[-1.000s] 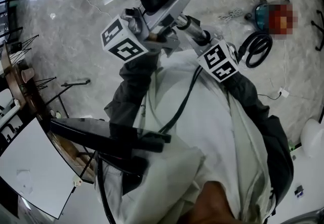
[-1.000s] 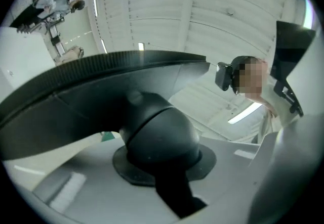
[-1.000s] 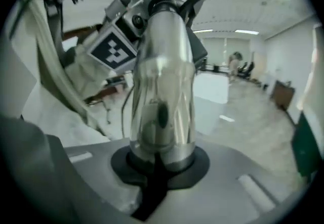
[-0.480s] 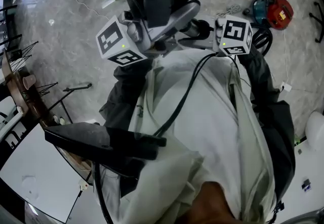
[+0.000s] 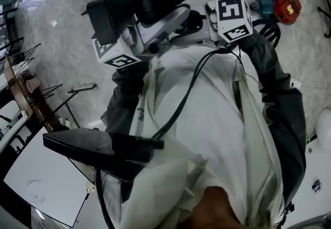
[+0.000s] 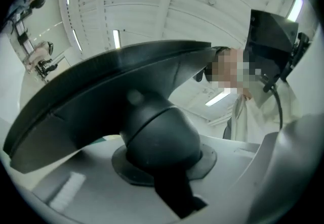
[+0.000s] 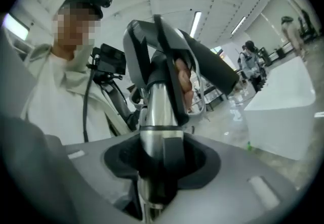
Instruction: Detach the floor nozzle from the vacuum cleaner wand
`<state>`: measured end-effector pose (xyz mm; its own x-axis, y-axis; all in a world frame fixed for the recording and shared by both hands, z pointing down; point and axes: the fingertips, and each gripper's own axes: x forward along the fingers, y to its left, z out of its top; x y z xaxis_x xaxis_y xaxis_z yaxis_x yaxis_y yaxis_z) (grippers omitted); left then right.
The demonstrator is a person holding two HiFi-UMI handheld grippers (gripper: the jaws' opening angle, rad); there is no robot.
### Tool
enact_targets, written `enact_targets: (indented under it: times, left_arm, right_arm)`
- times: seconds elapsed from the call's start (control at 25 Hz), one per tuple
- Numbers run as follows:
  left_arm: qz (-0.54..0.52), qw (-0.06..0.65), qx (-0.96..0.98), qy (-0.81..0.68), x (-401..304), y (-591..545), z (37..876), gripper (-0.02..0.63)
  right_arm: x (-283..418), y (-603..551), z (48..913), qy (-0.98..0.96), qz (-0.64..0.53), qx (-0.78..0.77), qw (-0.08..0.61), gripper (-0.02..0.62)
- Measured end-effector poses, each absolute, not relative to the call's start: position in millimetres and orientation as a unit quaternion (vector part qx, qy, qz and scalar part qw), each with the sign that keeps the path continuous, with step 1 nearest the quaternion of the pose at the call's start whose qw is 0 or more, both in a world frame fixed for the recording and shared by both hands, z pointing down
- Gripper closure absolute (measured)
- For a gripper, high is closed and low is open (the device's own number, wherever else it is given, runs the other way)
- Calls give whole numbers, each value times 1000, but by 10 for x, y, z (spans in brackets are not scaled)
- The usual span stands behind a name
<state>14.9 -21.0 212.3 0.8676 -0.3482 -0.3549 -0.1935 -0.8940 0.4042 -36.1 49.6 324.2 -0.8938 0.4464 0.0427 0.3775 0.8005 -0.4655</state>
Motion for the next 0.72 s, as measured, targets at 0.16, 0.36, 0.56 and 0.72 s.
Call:
enact_targets:
  times: [0.16,0.36,0.56,0.72]
  left_arm:
    - [-211,234,908,-278,-29,-483,2290,522]
    - [-225,214,911,-272,-57,-455,2288,528]
    - [-227,145,951,-151,116,-55,2006,517]
    - [-228,146,953,-137,193,-29,1922,517]
  right_arm:
    - [-459,299,3517,-974,142,-3,178,445]
    - [-478,271,3616,-968,110,47,220,448]
    - [-287,864,3274,-942,157,-264,136,445]
    - [-47,1054,3027,-866,233,-438,66,448]
